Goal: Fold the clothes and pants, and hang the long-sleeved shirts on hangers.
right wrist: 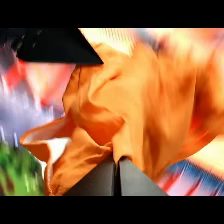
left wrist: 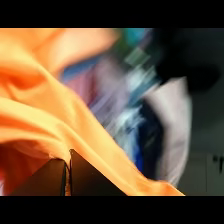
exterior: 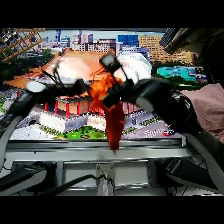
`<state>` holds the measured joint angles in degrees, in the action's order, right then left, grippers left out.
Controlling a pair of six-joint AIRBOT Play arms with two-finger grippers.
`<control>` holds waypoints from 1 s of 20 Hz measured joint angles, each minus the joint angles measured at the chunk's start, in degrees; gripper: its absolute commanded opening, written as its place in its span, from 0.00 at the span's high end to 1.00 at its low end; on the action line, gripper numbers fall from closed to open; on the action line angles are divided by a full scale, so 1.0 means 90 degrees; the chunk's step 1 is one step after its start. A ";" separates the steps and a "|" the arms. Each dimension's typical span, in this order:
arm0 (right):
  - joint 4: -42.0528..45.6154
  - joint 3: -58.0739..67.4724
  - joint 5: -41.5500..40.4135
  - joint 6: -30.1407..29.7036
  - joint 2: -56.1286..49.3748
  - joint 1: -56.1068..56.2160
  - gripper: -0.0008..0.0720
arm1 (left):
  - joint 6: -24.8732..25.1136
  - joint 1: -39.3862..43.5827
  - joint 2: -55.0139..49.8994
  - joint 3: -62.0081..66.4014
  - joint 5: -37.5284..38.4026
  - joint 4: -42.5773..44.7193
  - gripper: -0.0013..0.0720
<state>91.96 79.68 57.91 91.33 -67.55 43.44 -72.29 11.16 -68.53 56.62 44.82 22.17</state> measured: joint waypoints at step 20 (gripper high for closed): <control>-0.2769 0.3997 0.2222 0.0316 0.0452 -0.0095 0.96 | 0.0464 -0.0024 0.3660 0.2582 0.0595 0.2339 0.98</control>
<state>67.05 115.66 77.91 94.17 -63.48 42.59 -68.12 10.94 -35.59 79.85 50.17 43.22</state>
